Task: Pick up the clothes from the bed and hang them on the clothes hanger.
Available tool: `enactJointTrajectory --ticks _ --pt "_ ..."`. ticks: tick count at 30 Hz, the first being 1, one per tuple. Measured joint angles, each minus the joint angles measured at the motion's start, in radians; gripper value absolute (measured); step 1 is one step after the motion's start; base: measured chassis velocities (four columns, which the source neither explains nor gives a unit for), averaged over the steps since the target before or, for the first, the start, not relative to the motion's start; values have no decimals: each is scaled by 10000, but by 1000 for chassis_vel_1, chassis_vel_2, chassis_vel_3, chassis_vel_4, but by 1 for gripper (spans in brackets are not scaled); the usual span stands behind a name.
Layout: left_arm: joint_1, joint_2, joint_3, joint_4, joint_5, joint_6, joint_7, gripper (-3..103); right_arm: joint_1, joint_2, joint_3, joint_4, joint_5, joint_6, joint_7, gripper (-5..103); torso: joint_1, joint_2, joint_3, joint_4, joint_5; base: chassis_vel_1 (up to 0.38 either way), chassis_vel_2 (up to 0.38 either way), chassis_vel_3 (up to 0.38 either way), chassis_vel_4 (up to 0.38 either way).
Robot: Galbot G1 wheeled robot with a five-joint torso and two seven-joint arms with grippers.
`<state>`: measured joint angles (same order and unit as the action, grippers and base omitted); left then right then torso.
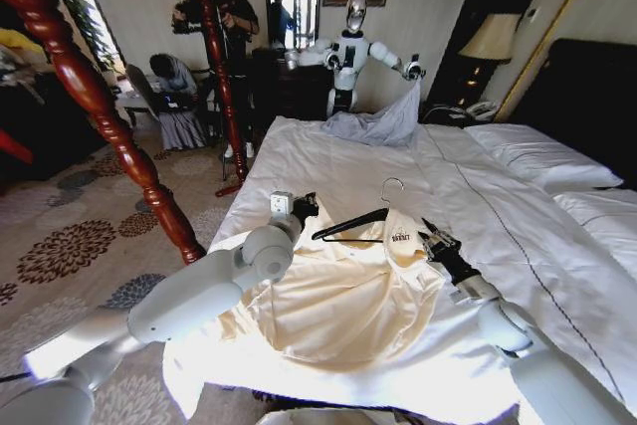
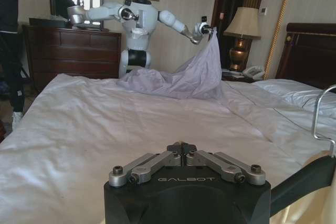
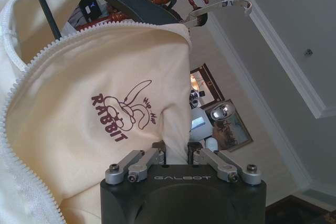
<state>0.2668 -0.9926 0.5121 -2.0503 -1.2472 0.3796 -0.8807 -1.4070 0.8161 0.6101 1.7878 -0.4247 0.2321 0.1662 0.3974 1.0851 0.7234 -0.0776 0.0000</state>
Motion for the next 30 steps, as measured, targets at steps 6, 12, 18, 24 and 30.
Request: enactJointTrajectory --ticks 6,12,18,24,30 --pt "-492 -469 441 -52 -284 97 -239 0 130 167 -83 -125 -19 -583 128 19 0 0 0 -6 2 0 0 0 0" --pt "-513 -600 729 -237 -317 192 -389 0 330 221 -296 -277 36 -1319 280 19 0 0 0 -2 1 0 0 0 0" --pt "-750 -898 964 98 -266 278 -395 0 400 122 -560 21 505 -1838 286 19 0 0 0 -2 1 0 0 0 0" --pt "-1398 -1649 1245 1019 -130 323 -349 0 412 4 -596 618 507 -2012 111 19 0 0 0 -2 1 0 0 0 0" --pt "-2034 -2397 1580 1456 -77 345 -324 0 381 -77 -635 733 355 -2045 34 19 0 0 0 -4 2 0 0 0 0"
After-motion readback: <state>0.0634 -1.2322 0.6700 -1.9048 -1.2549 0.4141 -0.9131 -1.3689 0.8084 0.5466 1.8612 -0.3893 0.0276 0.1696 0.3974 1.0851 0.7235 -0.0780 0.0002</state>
